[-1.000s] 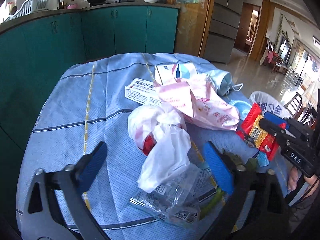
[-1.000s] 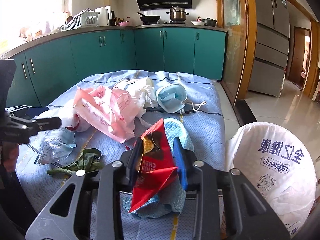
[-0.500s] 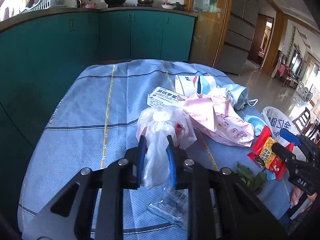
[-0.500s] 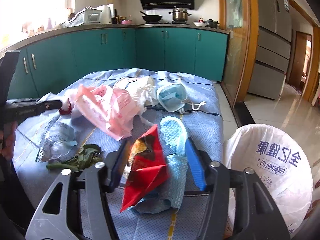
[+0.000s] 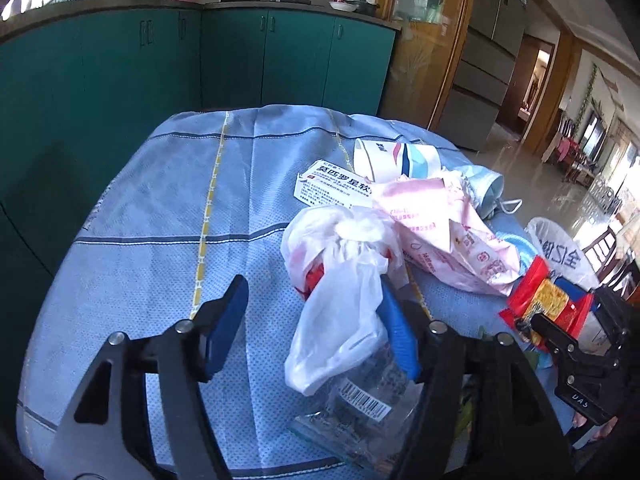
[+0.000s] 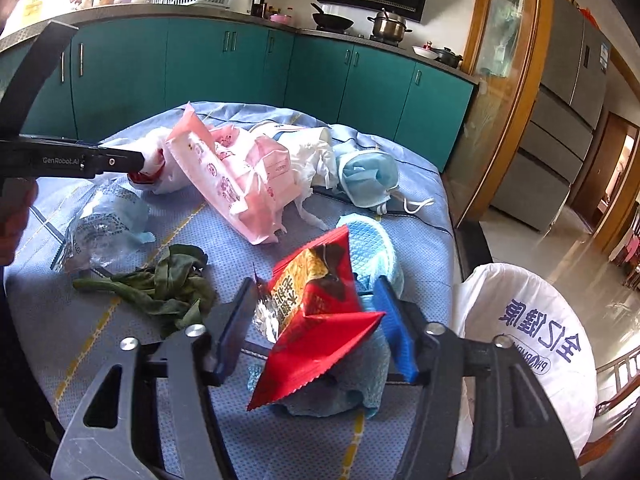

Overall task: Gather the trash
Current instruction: 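Grasp the white plastic bag with the left gripper while the right gripper holds the red bag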

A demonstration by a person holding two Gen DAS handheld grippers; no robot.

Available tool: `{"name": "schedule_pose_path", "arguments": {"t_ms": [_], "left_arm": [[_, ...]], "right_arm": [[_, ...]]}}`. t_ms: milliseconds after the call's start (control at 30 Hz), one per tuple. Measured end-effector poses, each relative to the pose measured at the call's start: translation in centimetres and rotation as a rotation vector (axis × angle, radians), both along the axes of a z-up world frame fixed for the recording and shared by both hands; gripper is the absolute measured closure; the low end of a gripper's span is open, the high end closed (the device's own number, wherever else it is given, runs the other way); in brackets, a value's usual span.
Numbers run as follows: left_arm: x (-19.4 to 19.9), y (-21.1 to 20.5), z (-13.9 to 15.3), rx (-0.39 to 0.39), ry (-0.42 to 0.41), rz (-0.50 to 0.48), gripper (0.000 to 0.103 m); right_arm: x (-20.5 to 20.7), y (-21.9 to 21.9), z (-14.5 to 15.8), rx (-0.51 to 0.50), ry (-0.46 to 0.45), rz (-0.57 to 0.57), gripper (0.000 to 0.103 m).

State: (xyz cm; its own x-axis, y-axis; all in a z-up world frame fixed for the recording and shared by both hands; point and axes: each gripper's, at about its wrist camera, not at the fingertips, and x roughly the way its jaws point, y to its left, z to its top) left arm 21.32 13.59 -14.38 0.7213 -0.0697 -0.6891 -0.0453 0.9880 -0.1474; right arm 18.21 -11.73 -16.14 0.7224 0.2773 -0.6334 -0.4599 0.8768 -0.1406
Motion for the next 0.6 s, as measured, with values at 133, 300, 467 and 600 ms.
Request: {"name": "schedule_pose_path", "arguments": {"t_ms": [133, 300, 467, 600], "left_arm": [[0.6, -0.2, -0.6, -0.016, 0.020, -0.017, 0.065], [0.0, -0.8, 0.2, 0.027, -0.029, -0.017, 0.084], [-1.6, 0.6, 2.6, -0.007, -0.170, 0.048, 0.084], [-2.3, 0.6, 3.6, 0.018, -0.233, 0.075, 0.084]], "right_arm": [[0.2, -0.3, 0.2, 0.035, 0.012, 0.003, 0.063], [0.0, -0.7, 0.8, 0.077, -0.005, 0.003, 0.063], [-0.6, -1.4, 1.9, 0.143, -0.052, 0.009, 0.063], [-0.9, -2.2, 2.7, 0.187, -0.087, 0.000, 0.063]]}}
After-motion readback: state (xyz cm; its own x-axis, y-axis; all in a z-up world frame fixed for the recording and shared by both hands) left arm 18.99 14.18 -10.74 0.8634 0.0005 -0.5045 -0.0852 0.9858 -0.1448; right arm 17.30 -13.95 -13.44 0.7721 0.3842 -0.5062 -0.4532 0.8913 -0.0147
